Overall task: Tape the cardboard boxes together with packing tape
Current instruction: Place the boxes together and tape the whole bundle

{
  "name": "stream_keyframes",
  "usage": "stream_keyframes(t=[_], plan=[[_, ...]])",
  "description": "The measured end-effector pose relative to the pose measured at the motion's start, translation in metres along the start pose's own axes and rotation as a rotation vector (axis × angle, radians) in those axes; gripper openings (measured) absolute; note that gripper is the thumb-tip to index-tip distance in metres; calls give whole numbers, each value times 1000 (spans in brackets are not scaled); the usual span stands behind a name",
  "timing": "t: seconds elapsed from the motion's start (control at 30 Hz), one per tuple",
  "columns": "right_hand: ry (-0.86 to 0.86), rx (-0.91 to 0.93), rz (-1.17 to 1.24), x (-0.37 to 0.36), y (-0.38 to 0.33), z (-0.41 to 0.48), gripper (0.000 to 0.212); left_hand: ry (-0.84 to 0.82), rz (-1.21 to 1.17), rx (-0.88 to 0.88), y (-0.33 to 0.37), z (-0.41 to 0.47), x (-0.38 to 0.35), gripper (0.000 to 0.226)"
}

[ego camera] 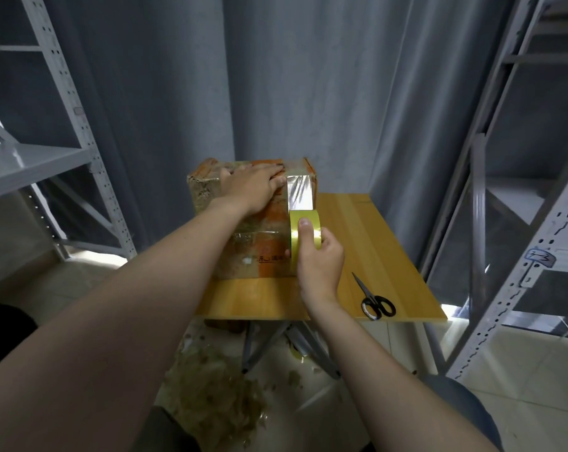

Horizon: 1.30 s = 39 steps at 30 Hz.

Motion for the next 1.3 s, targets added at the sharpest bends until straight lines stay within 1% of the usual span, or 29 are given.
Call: stream_keyframes(t=[0.07, 0.13, 0.17, 0.27, 0.47, 0.6, 0.7, 0.77, 0.83, 0.87, 0.93, 1.0, 1.03, 1.07, 1.13, 1.2, 1.27, 1.3], plan=[[16, -80, -31, 4, 25, -6, 44, -11, -12, 2, -1, 0, 1, 53], [46, -198, -71, 10, 54, -11, 38, -9, -10, -5, 0, -2, 1, 53], [62, -255, -81, 13, 66, -12, 39, -8, -3, -12, 0, -3, 1, 53], [34, -325, -126, 10, 78, -6, 49, -13, -2, -15, 3, -4, 2, 52], [-52, -347, -244, -2, 83, 9, 49, -2, -3, -8, 5, -5, 2, 52], [-57, -372, -259, -6, 85, 18, 39, -9, 5, -13, 6, -5, 3, 53], [-69, -380, -258, -5, 87, 18, 41, -2, 20, -23, 6, -5, 2, 54], [-41, -370, -286, -1, 89, 17, 48, 9, 6, -36, 6, -7, 0, 51], [-40, -357, -320, -1, 88, 15, 56, 79, -40, -77, 5, -12, 0, 50], [-54, -353, -328, -3, 88, 14, 58, 152, -89, -100, 3, -18, 2, 51], [-49, -338, -306, -2, 88, 14, 52, 386, -199, -105, -7, -38, 10, 56], [13, -309, -260, 6, 87, 17, 42, 629, -253, -21, -23, -66, 12, 66], [49, -306, -242, 11, 87, 21, 38, 700, -302, 58, -32, -81, 5, 73], [77, -316, -224, 17, 87, 26, 36, 726, -383, 159, -41, -94, -7, 79], [92, -372, -178, 24, 90, 37, 36, 679, -578, 394, -59, -114, -40, 85], [55, -448, -129, 26, 93, 47, 44, 557, -739, 610, -73, -126, -78, 77], [-31, -499, -143, 22, 94, 52, 58, 399, -854, 734, -80, -133, -110, 63], [-72, -513, -160, 20, 96, 53, 61, 334, -872, 741, -80, -135, -121, 52]])
Point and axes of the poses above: each hand's wrist, its own z-axis towards the middle knuckle, its own x-axis out of the back of the hand, y = z × x, the point moved 6 cm from there along z, towards the middle knuckle, and after that the axes turned 9 degrees about -x, right-handed, at the moved point
